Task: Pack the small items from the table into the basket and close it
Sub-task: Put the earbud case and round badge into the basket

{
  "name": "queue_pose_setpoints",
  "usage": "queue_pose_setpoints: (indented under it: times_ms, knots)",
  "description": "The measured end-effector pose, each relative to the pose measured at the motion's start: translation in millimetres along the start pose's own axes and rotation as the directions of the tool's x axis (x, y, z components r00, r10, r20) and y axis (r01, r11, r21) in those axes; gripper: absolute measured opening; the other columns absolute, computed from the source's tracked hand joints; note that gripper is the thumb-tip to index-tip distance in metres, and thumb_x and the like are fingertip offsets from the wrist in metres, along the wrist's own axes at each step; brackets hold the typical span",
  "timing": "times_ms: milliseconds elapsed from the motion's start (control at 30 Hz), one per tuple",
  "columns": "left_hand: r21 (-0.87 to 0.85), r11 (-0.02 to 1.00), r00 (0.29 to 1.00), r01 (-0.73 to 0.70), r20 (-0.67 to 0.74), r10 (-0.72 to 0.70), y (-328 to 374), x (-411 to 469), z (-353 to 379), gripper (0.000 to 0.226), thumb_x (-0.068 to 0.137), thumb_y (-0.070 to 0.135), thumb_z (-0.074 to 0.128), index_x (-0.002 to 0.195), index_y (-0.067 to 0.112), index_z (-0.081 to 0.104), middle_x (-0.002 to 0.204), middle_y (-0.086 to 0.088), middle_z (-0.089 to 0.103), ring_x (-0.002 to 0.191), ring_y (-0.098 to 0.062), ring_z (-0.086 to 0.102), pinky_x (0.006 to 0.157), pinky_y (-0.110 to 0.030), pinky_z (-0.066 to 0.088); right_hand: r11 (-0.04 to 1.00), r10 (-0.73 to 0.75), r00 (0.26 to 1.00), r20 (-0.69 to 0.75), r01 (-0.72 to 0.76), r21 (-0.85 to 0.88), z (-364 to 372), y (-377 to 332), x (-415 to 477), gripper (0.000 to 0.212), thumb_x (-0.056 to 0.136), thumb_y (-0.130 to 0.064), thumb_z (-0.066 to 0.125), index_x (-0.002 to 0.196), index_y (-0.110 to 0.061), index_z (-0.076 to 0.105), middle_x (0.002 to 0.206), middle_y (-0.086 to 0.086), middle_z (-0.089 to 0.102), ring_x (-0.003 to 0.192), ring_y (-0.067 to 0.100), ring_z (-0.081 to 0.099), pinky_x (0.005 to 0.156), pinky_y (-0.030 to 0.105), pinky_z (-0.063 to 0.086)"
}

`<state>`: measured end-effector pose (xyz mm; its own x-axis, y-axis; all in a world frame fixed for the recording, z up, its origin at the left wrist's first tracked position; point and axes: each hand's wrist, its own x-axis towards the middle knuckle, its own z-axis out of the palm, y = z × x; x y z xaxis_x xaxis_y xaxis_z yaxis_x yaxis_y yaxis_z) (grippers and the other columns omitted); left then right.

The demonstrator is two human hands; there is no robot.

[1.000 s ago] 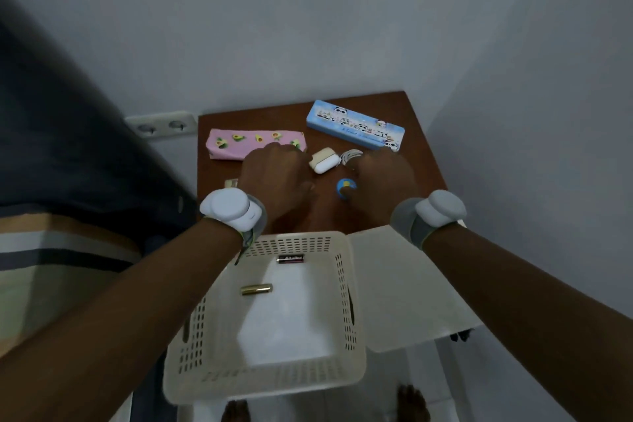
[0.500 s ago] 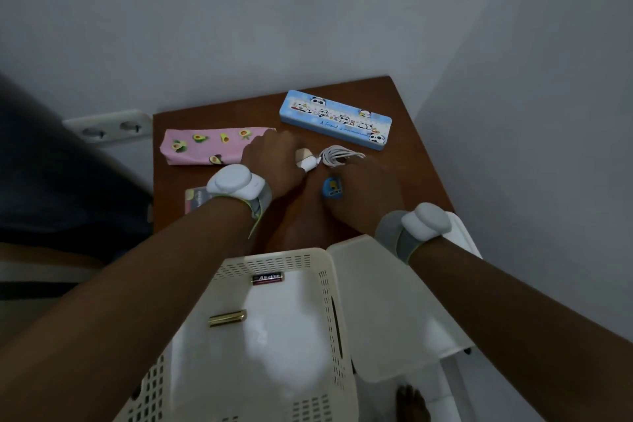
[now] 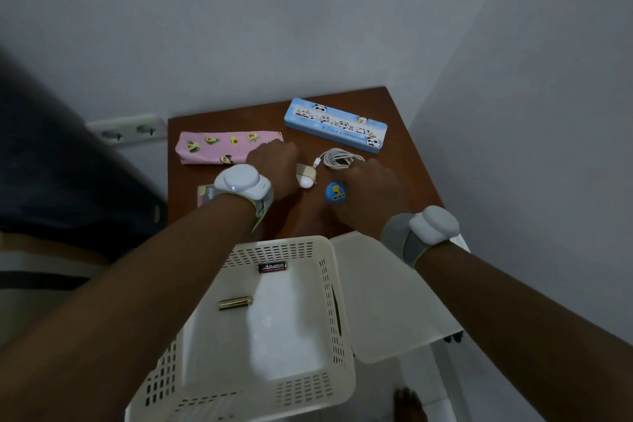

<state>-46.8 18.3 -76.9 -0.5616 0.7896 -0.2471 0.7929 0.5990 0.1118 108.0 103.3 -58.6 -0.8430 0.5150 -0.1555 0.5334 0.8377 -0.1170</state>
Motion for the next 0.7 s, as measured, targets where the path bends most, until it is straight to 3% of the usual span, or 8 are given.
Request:
queue_pose_setpoints:
  times_ms: [167, 333, 433, 533, 700]
  knots:
    - [0.051, 0.998, 0.999, -0.048, 0.024, 0.047, -4, 13, -4, 0.048, 0.074, 0.047, 0.074, 0.116, 0.026, 0.070, 0.115, -0.012, 0.068, 0.102, -0.034, 0.067, 0.082, -0.038, 0.055, 1.000, -0.023, 1.000, -0.017, 0.024, 0.013, -3, 1, 7, 0.039, 0.079, -0.044, 0.069, 0.112, -0.025, 0.072, 0.106, 0.003, 0.069, 0.099, 0.022, 0.063, 0.078, 0.037, 0.055]
    - [0.065, 0.997, 0.999, -0.040, 0.030, 0.038, -8, 1, -5, 0.058, 0.066, 0.059, 0.075, 0.116, 0.028, 0.072, 0.106, -0.008, 0.071, 0.095, -0.031, 0.068, 0.070, -0.032, 0.051, 0.999, -0.040, 0.999, -0.011, 0.040, 0.014, -8, 1, 1, 0.043, 0.078, -0.045, 0.071, 0.115, -0.024, 0.070, 0.108, 0.004, 0.069, 0.101, 0.024, 0.061, 0.079, 0.039, 0.055]
    - [0.033, 0.999, 1.000, -0.012, -0.003, 0.012, -13, -26, -16, 0.057, 0.057, 0.056, 0.077, 0.105, 0.027, 0.077, 0.095, -0.006, 0.073, 0.088, -0.029, 0.068, 0.065, -0.030, 0.047, 0.998, -0.049, 0.997, -0.054, 0.051, 0.023, -16, -6, -9, 0.040, 0.077, -0.046, 0.071, 0.108, -0.021, 0.070, 0.101, 0.004, 0.070, 0.095, 0.024, 0.062, 0.076, 0.039, 0.055]
    - [-0.022, 1.000, 0.995, -0.002, -0.097, 0.000, -25, -68, -39, 0.058, 0.054, 0.067, 0.068, 0.097, 0.028, 0.079, 0.087, -0.002, 0.073, 0.087, -0.028, 0.066, 0.066, -0.032, 0.048, 0.993, -0.088, 0.993, -0.075, 0.094, 0.076, -30, -25, -28, 0.042, 0.077, -0.049, 0.072, 0.108, -0.021, 0.072, 0.100, 0.003, 0.070, 0.094, 0.021, 0.061, 0.079, 0.040, 0.056]
    - [-0.042, 0.999, 0.989, 0.011, -0.147, -0.018, -47, -139, -66, 0.057, 0.058, 0.069, 0.067, 0.103, 0.035, 0.077, 0.095, 0.002, 0.076, 0.090, -0.027, 0.069, 0.071, -0.032, 0.051, 0.982, -0.146, 0.985, -0.089, 0.156, 0.110, -44, -53, -63, 0.042, 0.076, -0.049, 0.071, 0.110, -0.024, 0.072, 0.102, 0.000, 0.070, 0.099, 0.021, 0.059, 0.082, 0.041, 0.054]
